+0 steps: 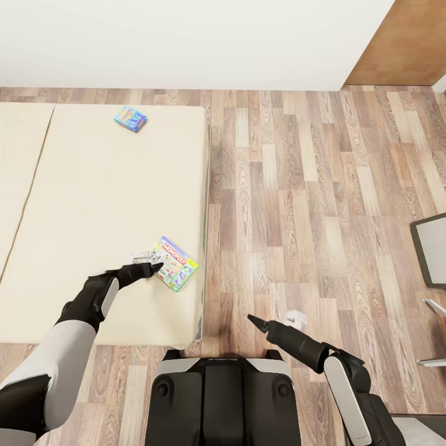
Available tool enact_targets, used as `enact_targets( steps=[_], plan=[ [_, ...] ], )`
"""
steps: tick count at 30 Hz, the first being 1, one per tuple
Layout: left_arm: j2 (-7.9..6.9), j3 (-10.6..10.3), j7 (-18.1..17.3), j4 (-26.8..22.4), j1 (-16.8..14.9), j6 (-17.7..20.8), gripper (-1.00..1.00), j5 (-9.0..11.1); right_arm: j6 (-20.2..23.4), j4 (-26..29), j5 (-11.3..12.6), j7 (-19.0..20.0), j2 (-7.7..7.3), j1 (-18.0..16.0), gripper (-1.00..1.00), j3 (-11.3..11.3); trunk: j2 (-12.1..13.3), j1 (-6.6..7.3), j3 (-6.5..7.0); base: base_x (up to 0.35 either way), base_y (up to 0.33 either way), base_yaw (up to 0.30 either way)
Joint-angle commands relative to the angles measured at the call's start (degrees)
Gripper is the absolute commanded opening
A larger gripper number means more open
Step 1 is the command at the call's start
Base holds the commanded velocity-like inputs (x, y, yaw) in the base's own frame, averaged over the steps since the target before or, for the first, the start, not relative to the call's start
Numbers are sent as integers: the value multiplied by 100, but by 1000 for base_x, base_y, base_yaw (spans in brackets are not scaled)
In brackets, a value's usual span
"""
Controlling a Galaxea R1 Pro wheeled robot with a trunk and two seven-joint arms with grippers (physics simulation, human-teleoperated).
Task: Put all the toys in the child's room - the three board games (two on the bed and one on the table), the two jigsaw puzzles on the table, and the tennis ball on the table - inside the toy box on the table in the child's room.
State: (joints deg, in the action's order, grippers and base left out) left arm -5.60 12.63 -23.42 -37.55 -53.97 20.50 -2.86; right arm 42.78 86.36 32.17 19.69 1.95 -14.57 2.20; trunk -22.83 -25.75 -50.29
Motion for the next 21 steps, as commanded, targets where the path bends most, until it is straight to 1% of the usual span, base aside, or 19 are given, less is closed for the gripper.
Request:
enact_targets(
  steps=[1,10,21],
  plan=[
    [5,29,-42,-7,-4,30,100,-30,28,3,-1,25,6,-2,100,15,-9,-3,-6,0,0,0],
    [31,35,-48,-7,-8,-53,100,-16,-14,3,0,26,-2,-2,100,13,-9,-3,-6,0,0,0],
    [45,26,-88,-7,-8,-55,100,-21,-16,3,2,24,1,-2,100,15,-9,-3,-9,0,0,0]
  ],
)
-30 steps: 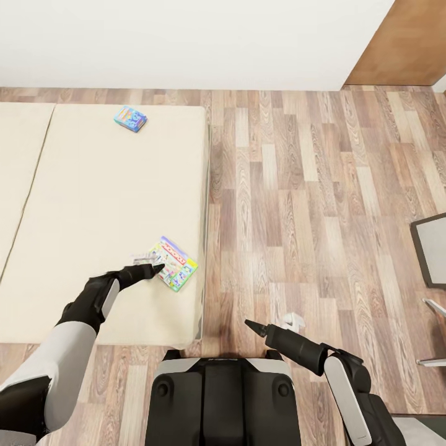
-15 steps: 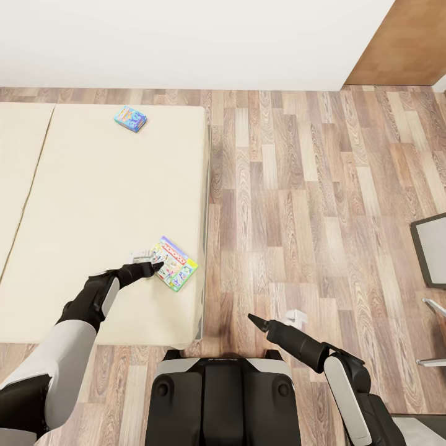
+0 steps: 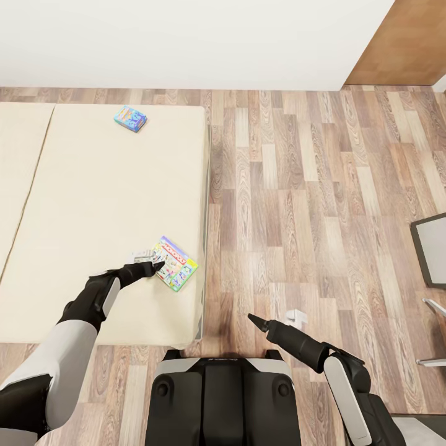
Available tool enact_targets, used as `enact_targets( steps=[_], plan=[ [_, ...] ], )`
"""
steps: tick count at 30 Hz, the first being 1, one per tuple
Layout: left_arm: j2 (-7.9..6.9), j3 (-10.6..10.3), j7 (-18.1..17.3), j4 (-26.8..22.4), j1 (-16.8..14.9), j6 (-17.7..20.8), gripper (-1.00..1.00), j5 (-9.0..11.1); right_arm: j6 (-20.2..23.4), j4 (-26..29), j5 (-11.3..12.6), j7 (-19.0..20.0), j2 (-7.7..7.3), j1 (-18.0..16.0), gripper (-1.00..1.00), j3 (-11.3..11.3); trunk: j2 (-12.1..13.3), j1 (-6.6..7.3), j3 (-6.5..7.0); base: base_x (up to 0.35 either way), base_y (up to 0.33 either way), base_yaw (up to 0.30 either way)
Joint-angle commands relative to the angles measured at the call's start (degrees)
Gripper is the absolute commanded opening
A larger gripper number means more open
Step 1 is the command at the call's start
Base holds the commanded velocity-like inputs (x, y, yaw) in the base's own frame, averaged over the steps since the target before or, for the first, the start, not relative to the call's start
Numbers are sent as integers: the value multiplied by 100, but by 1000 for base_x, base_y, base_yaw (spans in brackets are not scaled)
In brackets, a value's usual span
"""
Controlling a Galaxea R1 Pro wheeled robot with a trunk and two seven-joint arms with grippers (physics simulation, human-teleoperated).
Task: Put all the toys in the child's room - the three board games (two on the bed and one on the table), the two jigsaw puzzles on the table, and the tennis ball on the table - inside the toy box on the table in the child's room.
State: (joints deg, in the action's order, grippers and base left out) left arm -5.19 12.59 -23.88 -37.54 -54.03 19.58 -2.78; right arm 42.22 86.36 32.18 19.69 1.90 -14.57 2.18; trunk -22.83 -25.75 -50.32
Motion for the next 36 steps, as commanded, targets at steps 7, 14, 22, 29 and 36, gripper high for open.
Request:
enact_targets(
  steps=[7,14,22,29,36],
  plan=[
    [3,25,-39,-7,-2,30,100,-29,42,3,5,18,12,-2,100,7,-9,-3,-26,0,0,0],
    [2,24,-37,-7,-10,29,100,-29,23,3,-1,17,14,-2,100,17,-9,-3,-30,0,0,0],
    [3,24,-37,-7,-10,27,100,-30,23,3,1,17,14,-2,100,13,-9,-3,-81,0,0,0],
    [7,24,-38,-7,-11,13,100,-29,22,3,-1,17,13,-2,100,13,-9,-3,-101,0,0,0],
    [9,24,-36,-7,-11,11,100,-29,15,3,-1,17,12,-1,100,10,-9,-3,-103,0,0,0]
  ],
)
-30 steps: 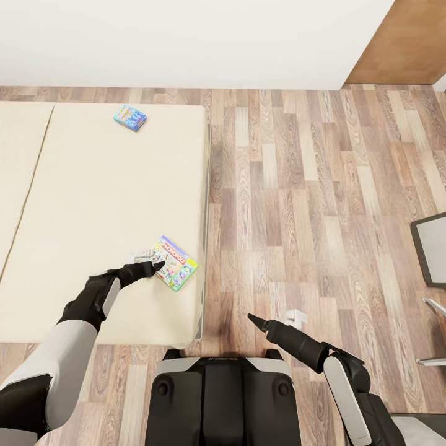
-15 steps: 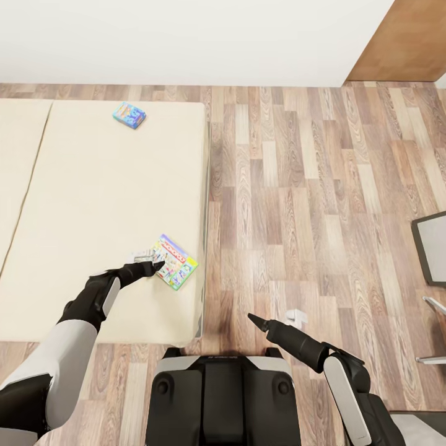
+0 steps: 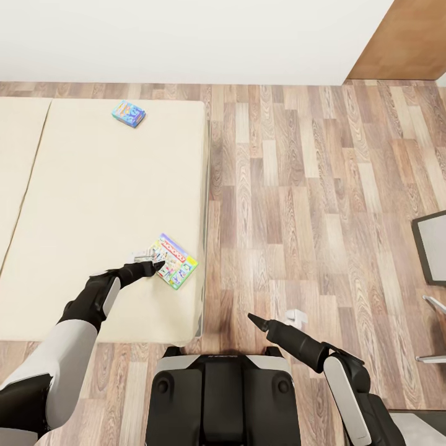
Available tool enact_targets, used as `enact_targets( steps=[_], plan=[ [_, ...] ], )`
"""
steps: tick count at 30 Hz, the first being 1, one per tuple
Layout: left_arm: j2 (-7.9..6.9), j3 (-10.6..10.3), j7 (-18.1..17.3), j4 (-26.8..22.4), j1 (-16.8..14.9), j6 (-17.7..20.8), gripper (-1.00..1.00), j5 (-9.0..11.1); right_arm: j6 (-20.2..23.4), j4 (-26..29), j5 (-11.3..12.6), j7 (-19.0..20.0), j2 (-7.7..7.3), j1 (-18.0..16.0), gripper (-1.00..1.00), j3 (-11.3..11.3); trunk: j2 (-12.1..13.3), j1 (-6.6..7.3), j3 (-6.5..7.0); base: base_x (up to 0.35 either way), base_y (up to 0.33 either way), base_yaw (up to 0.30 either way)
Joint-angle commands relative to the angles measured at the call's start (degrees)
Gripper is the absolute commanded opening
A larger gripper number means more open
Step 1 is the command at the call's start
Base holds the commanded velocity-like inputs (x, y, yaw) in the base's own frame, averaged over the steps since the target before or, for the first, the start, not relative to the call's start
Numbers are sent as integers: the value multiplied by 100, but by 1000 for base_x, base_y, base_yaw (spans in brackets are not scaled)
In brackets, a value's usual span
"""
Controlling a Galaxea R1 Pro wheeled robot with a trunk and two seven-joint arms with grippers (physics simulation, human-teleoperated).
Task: Put all the toys in the child's room - the three board games (two on the bed and one on the table), the two jigsaw puzzles on the table, and the tennis ball on the table - inside the toy box on the table in the child's room.
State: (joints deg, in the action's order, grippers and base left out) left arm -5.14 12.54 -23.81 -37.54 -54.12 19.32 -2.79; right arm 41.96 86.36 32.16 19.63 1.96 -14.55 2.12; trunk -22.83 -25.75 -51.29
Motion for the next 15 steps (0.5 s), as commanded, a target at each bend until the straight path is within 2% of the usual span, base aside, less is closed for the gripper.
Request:
enact_targets(
  steps=[1,15],
  plan=[
    [4,30,-43,-7,-2,37,100,-31,41,3,1,24,6,-3,100,17,-9,-3,-6,0,0,0],
    [9,-7,-129,-7,2,-58,100,-32,40,3,1,24,11,-1,100,16,-9,-3,-6,0,0,0]
  ],
)
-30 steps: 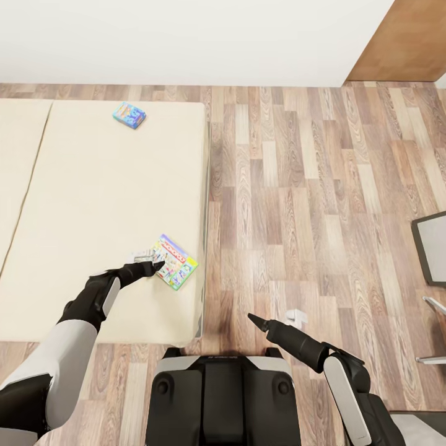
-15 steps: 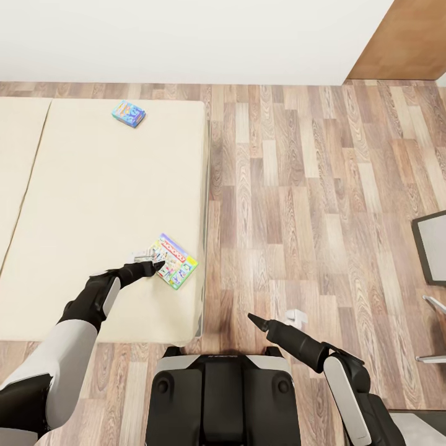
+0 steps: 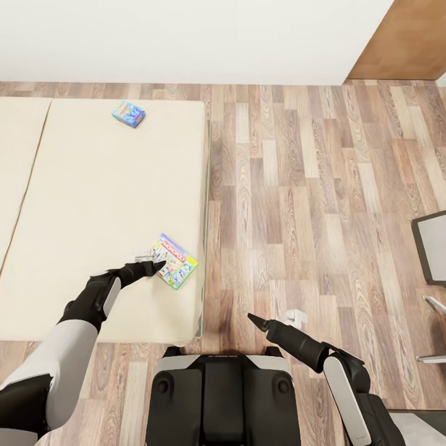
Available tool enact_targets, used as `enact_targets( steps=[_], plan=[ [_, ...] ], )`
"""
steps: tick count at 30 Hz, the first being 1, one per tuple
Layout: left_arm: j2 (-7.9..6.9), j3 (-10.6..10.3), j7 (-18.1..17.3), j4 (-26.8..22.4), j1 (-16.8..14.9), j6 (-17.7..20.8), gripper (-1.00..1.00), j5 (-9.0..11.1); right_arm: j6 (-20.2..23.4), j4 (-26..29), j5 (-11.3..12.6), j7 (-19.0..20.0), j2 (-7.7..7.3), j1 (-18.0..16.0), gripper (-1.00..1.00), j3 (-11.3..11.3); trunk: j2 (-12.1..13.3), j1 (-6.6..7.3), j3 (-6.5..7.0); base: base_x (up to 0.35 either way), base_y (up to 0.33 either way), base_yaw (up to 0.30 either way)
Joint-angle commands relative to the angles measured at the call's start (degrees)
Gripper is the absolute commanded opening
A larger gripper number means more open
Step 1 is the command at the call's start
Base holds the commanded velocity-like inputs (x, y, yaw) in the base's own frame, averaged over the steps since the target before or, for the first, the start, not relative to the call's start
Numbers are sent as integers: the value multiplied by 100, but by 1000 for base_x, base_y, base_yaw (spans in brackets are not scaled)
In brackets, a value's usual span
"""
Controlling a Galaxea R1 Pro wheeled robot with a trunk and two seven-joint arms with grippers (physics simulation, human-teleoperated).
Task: Put all the toys in the child's room - the three board games (two on the bed and one on the table), the two jigsaw puzzles on the table, and the tennis ball on the table - inside the toy box on the table in the child's room.
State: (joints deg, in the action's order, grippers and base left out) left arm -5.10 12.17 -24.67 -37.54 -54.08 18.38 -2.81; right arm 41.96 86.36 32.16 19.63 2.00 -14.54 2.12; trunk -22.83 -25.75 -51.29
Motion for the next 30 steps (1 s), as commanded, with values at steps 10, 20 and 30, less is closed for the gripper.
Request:
enact_targets(
  steps=[10,20,30],
  plan=[
    [1,-145,-731,-9,2,-52,100,-47,41,-112,-11,24,10,-5,100,10,-9,-3,-6,0,0,0],
    [0,-154,-776,-10,2,-54,100,-51,41,-137,-16,24,11,-5,100,8,-9,-3,-6,0,0,0],
    [17,-154,-708,-8,2,-59,100,-70,41,-137,-16,24,10,-5,100,7,-9,-3,-6,0,0,0]
  ],
)
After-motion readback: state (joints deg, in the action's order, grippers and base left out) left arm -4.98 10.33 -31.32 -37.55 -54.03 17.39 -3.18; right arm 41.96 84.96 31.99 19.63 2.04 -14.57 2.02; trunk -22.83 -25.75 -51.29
